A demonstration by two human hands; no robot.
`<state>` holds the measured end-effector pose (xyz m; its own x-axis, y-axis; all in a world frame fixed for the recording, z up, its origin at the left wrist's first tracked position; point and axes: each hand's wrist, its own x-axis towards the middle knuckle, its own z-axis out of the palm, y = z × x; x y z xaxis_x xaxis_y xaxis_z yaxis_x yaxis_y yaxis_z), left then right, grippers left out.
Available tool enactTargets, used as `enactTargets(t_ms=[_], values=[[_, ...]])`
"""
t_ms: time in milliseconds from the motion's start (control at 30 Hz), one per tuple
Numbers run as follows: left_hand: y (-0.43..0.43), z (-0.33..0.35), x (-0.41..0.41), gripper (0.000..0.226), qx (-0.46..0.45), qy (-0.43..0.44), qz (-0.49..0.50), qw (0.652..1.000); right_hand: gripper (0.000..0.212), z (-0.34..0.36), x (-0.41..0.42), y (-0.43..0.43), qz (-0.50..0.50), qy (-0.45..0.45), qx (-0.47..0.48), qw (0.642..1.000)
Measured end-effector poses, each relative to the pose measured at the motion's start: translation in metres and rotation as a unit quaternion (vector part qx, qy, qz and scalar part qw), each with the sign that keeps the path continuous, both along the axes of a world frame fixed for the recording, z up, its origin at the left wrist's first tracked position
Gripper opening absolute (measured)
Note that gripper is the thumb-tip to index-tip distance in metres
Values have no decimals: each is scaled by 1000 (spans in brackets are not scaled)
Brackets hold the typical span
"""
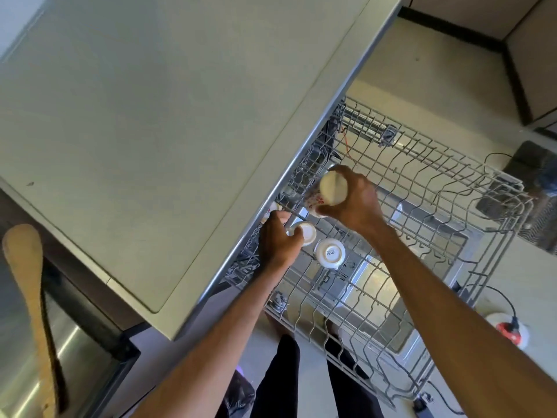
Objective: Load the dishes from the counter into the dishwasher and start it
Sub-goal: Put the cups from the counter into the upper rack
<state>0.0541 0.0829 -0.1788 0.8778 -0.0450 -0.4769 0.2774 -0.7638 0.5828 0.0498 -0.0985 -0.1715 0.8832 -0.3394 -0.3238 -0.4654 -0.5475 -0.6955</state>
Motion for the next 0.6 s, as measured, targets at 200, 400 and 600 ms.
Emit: enactTargets(t_ms=[200,400,600], values=[[8,-4,-3,33,-6,12,-7,1000,91,-6,36,27,159,53,-107,980],[11,-5,-1,30,0,4,-7,1000,93,-9,47,33,225,63,-170,957],[15,-2,0,25,15,10,-11,1000,92,-10,39,32,252,101,-225,936]])
